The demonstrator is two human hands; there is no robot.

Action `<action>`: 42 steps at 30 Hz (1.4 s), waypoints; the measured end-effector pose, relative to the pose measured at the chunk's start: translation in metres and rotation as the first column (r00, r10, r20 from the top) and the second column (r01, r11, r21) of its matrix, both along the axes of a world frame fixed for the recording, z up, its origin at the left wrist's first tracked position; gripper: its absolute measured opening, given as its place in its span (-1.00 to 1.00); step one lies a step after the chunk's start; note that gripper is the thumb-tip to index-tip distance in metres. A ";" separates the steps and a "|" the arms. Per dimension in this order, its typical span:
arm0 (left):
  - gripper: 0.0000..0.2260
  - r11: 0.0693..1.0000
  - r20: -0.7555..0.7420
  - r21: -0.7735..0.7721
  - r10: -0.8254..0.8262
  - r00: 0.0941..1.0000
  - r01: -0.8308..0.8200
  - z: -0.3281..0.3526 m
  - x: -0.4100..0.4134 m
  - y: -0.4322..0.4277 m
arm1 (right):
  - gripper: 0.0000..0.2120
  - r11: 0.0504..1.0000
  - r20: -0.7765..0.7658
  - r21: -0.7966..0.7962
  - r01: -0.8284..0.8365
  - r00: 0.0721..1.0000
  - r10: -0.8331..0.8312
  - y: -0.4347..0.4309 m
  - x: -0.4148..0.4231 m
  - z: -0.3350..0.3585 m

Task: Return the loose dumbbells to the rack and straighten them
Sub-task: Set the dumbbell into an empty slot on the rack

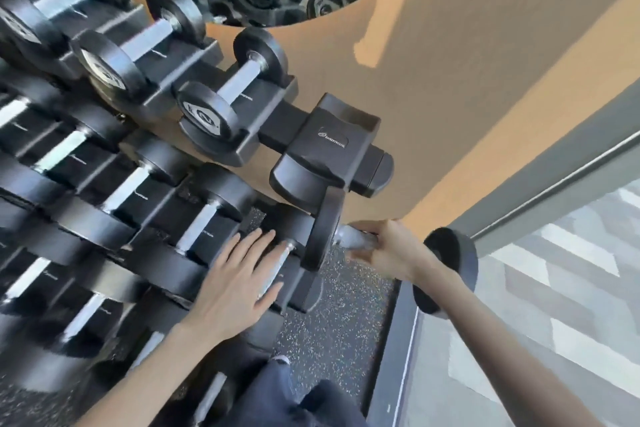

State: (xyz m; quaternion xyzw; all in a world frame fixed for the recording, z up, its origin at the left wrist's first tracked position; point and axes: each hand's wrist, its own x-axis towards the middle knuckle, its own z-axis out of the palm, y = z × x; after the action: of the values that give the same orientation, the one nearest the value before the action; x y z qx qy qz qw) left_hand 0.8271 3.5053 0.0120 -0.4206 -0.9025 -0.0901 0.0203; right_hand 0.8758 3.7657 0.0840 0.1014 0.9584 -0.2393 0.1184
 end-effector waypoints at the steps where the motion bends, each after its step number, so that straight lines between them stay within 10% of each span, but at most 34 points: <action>1: -0.51 0.999 0.011 0.003 0.036 0.999 -0.036 0.003 -0.004 0.004 | -0.54 0.999 0.001 0.016 -0.049 0.999 0.049 0.006 -0.016 0.004; 16: -0.50 0.869 0.020 -0.088 0.491 0.871 -0.487 -0.006 -0.029 0.081 | -0.56 0.703 0.191 0.164 -0.692 0.722 0.665 0.068 -0.208 0.010; 28: -0.51 0.745 0.045 -0.089 0.666 0.744 -0.661 -0.007 -0.031 0.132 | -0.46 0.446 0.353 0.037 -0.894 0.429 0.831 0.090 -0.252 0.011; 37: -0.50 0.673 0.020 -0.048 0.739 0.673 -0.738 -0.005 -0.031 0.151 | -0.58 0.156 -0.079 0.534 -0.831 0.134 0.988 0.084 -0.284 -0.004; 42: -0.50 0.637 0.015 -0.017 0.771 0.636 -0.771 -0.001 -0.032 0.156 | -0.57 0.179 -0.216 0.595 -0.783 0.059 0.975 0.089 -0.279 -0.012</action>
State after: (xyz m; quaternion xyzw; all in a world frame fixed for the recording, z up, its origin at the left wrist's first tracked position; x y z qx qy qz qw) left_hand 0.7955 3.6612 0.0109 0.0051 -0.9963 -0.0733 0.0456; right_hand 0.5969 3.8545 0.0718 -0.5731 0.8163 0.0297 -0.0660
